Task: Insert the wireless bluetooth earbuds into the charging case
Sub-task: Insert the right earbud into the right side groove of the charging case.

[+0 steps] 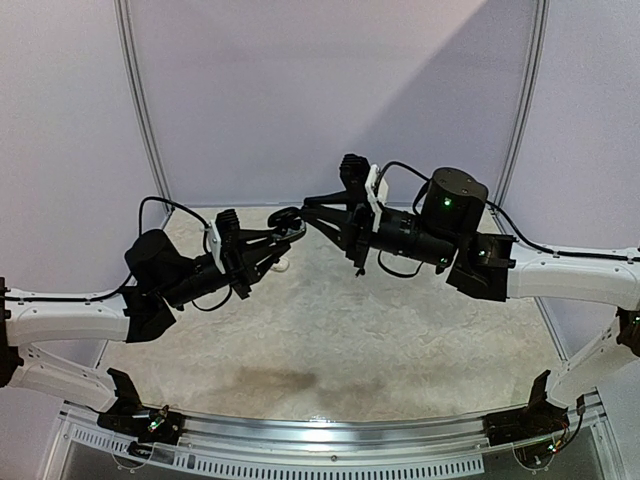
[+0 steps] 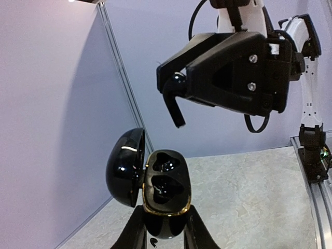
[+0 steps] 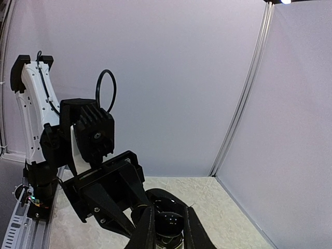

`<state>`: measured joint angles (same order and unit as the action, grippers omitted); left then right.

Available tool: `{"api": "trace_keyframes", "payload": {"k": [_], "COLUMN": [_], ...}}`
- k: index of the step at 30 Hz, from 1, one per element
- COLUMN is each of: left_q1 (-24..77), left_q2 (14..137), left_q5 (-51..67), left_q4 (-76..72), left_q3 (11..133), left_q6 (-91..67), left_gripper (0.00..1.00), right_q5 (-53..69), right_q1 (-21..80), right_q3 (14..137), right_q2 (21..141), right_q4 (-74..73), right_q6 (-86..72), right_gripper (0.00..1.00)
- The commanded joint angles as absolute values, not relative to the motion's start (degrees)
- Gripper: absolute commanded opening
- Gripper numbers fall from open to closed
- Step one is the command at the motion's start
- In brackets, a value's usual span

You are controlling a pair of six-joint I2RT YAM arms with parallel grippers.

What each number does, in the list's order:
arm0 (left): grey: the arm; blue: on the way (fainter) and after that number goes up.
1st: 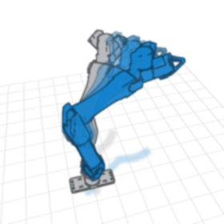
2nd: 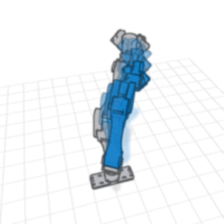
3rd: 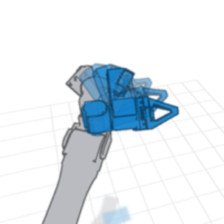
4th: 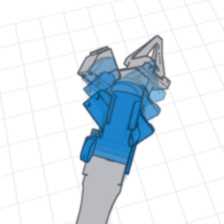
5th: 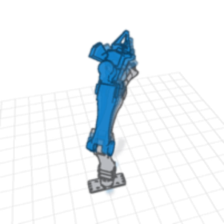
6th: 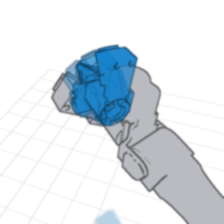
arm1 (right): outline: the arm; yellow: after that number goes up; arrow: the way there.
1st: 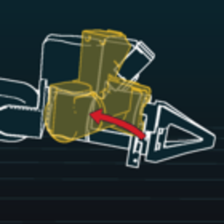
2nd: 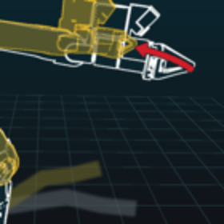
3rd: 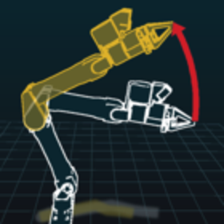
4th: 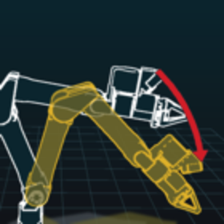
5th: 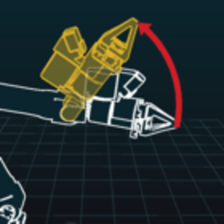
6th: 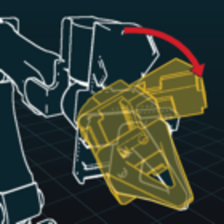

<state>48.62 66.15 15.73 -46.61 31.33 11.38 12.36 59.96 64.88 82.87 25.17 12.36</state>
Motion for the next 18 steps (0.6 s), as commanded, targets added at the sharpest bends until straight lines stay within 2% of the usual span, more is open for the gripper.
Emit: {"api": "trace_keyframes", "payload": {"k": [1,18], "left_q1": [49.5,49.5], "left_q2": [66.5,67.6], "left_q5": [16.8,16.7], "left_q4": [-48.2,-49.6], "left_q3": [30.8,31.6], "left_q6": [10.5,6.9], "left_gripper": [0.00,0.00], "right_q5": [12.7,11.6], "right_q1": [60.1,60.0], "right_q3": [64.9,66.5], "right_q2": [83.0,85.7], "right_q4": [26.8,25.4], "right_q6": [14.3,17.3], "right_gripper": [0.00,0.00]}}
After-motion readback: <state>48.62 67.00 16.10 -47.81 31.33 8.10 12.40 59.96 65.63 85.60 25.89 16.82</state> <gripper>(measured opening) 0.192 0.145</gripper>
